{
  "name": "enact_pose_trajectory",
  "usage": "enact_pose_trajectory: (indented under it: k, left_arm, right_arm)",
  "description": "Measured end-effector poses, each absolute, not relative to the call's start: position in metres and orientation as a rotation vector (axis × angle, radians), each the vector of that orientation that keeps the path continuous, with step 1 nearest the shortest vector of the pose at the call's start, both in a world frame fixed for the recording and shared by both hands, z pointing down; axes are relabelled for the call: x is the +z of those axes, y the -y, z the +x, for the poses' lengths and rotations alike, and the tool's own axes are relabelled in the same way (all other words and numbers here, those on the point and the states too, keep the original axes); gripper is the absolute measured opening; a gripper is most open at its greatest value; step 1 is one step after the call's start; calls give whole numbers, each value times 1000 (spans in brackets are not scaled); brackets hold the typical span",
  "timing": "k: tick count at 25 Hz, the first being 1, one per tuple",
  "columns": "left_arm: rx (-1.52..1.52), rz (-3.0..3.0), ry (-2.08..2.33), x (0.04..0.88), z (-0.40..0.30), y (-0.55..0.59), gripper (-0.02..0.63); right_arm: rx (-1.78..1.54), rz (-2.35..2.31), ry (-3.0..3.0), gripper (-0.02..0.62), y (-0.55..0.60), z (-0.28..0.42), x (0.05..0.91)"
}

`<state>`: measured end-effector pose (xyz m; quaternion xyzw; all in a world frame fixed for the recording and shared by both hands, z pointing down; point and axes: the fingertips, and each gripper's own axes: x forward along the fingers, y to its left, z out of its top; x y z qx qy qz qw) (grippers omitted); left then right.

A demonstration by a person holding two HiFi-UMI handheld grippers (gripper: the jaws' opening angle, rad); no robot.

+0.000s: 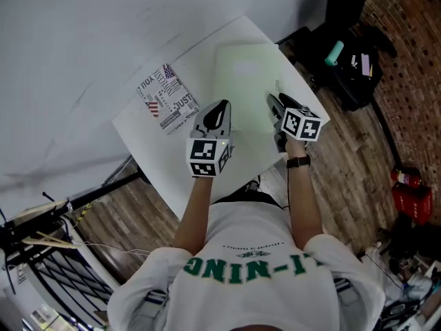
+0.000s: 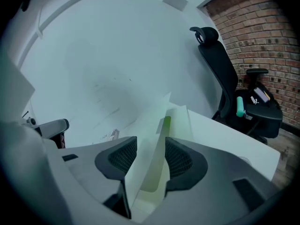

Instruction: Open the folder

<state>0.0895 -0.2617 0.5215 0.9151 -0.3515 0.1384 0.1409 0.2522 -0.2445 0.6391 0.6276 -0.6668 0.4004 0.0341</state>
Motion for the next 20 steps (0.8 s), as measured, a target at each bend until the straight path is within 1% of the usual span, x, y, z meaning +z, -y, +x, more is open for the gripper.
enact_pose_trajectory:
  k: [2,6,7,14,20]
  left_arm:
    - [404,2635,1012,525,88,263,22]
    - [418,2637,1017,528,85,263,23]
    - [416,2637,1018,528,85,263,23]
    - [385,2631,1035,521,79,264,23]
    - [363,2634,1060,510,72,260,23]
  right_arm:
    - [1255,1928,2041,194,245,251,644]
    - [1286,1936,2042,117,246,250,643]
    - [1289,1933,2045,111,246,249,643]
    - [1250,1921,2088,97,250,240,621]
    - [1215,1852,2196,91,257,220,593]
